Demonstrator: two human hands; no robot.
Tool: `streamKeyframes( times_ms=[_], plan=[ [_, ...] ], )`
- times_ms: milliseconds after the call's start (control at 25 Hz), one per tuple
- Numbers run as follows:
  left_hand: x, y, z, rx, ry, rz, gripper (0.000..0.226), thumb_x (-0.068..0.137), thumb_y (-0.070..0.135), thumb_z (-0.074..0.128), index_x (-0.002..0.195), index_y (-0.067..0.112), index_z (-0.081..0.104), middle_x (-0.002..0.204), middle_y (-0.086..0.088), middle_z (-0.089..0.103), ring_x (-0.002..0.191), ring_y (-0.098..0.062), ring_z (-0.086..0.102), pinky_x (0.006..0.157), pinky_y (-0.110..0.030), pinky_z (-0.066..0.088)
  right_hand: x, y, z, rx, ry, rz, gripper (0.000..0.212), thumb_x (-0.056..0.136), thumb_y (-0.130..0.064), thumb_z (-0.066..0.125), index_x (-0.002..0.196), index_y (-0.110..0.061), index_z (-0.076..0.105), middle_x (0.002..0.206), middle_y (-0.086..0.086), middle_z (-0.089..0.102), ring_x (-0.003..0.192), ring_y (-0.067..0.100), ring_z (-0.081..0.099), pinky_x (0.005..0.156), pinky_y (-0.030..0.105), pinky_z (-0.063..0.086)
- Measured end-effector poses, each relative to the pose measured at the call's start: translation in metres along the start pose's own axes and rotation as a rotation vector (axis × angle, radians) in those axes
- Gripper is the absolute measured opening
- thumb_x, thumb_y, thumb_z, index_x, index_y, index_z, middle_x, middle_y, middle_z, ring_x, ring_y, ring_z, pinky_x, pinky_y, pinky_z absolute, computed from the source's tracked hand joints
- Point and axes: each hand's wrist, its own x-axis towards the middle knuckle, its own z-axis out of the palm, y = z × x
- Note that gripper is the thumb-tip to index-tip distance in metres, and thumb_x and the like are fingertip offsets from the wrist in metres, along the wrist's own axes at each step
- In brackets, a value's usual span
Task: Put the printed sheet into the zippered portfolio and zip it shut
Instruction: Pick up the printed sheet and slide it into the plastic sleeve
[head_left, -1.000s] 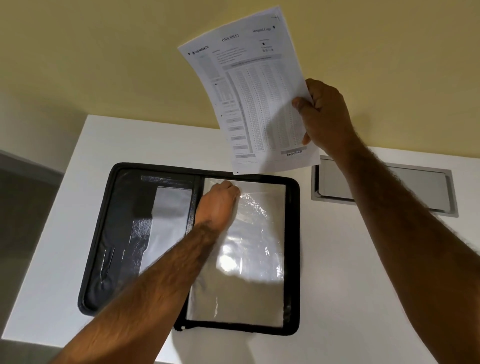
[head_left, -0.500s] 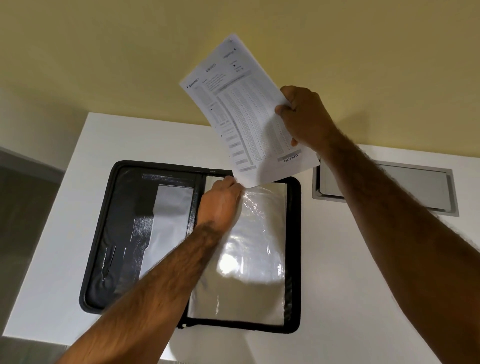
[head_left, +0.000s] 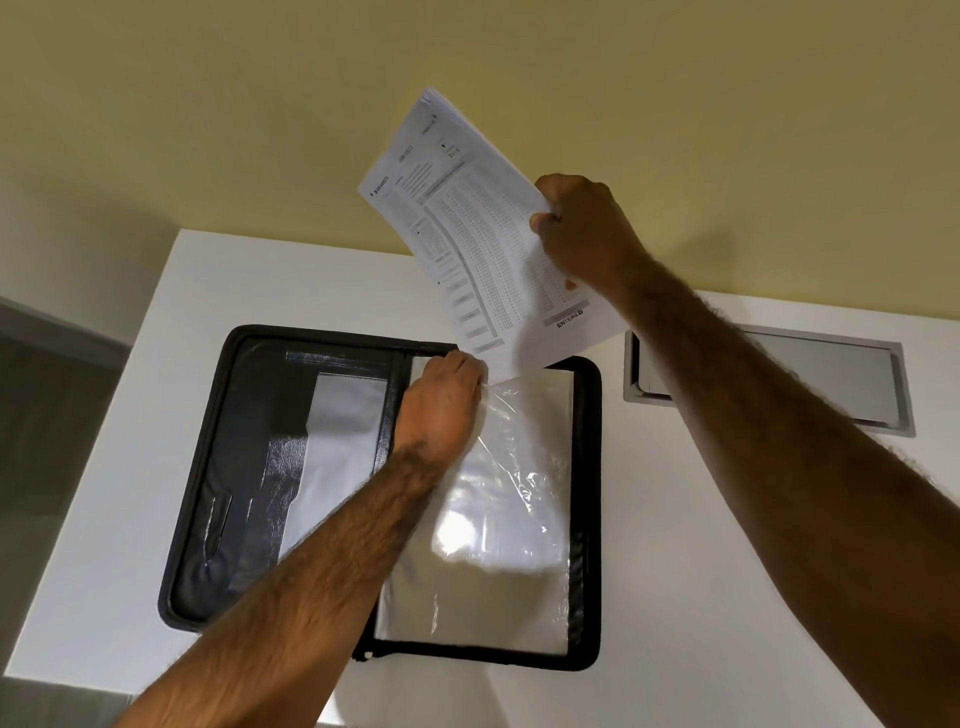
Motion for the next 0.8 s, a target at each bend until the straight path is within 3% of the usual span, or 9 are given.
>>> streamKeyframes(
  times_ms=[80, 160, 320, 560, 800],
  plan=[
    [0.004, 0.004, 0.001, -0.013, -0.078, 0.036, 0.01, 0.095, 0.023, 0.054, 0.088, 0.027, 0.059, 0.085, 0.012, 0.061, 0.08, -0.012, 0.055, 0.056, -0.026, 0.044, 0.005, 0.0, 0.004, 0.082, -0.033, 0.049, 0.017, 0.09, -0.009, 0.048, 0.1, -0.004, 0.06, 0.1, 0.01, 0.064, 0.073, 0.029, 0.066, 0.045, 0.041, 0.058],
    [0.008, 0.01, 0.003, -0.052, -0.162, 0.067, 0.014, 0.098, 0.029, 0.049, 0.087, 0.028, 0.058, 0.081, 0.01, 0.06, 0.078, -0.014, 0.055, 0.058, -0.031, 0.048, 0.012, -0.001, 0.012, 0.186, -0.077, 0.117, 0.024, 0.091, -0.009, 0.049, 0.111, -0.007, 0.062, 0.111, 0.006, 0.062, 0.078, 0.022, 0.065, 0.037, 0.029, 0.053],
    [0.01, 0.023, 0.013, -0.13, -0.237, 0.08, 0.021, 0.098, 0.031, 0.048, 0.083, 0.026, 0.062, 0.08, 0.009, 0.061, 0.075, -0.015, 0.056, 0.062, -0.038, 0.056, 0.02, 0.0, 0.029, 0.285, -0.122, 0.2, 0.031, 0.092, -0.008, 0.05, 0.121, -0.011, 0.061, 0.113, 0.007, 0.062, 0.071, 0.019, 0.062, 0.036, 0.021, 0.046],
    [0.006, 0.049, 0.012, -0.06, -0.168, 0.06, 0.024, 0.1, 0.031, 0.047, 0.09, 0.02, 0.066, 0.084, 0.005, 0.06, 0.074, -0.016, 0.056, 0.061, -0.037, 0.057, 0.016, 0.007, 0.044, 0.385, -0.136, 0.253, 0.026, 0.093, -0.005, 0.048, 0.116, -0.007, 0.061, 0.11, 0.006, 0.063, 0.059, 0.017, 0.054, 0.035, 0.019, 0.042],
    [0.001, 0.077, 0.012, -0.072, -0.092, 0.01, 0.023, 0.099, 0.028, 0.048, 0.088, 0.012, 0.061, 0.094, 0.0, 0.054, 0.079, -0.018, 0.056, 0.057, -0.03, 0.052, 0.01, 0.01, 0.057, 0.418, -0.136, 0.308, 0.028, 0.096, -0.006, 0.048, 0.122, -0.007, 0.06, 0.116, 0.009, 0.064, 0.065, 0.021, 0.056, 0.037, 0.021, 0.043]
  ],
)
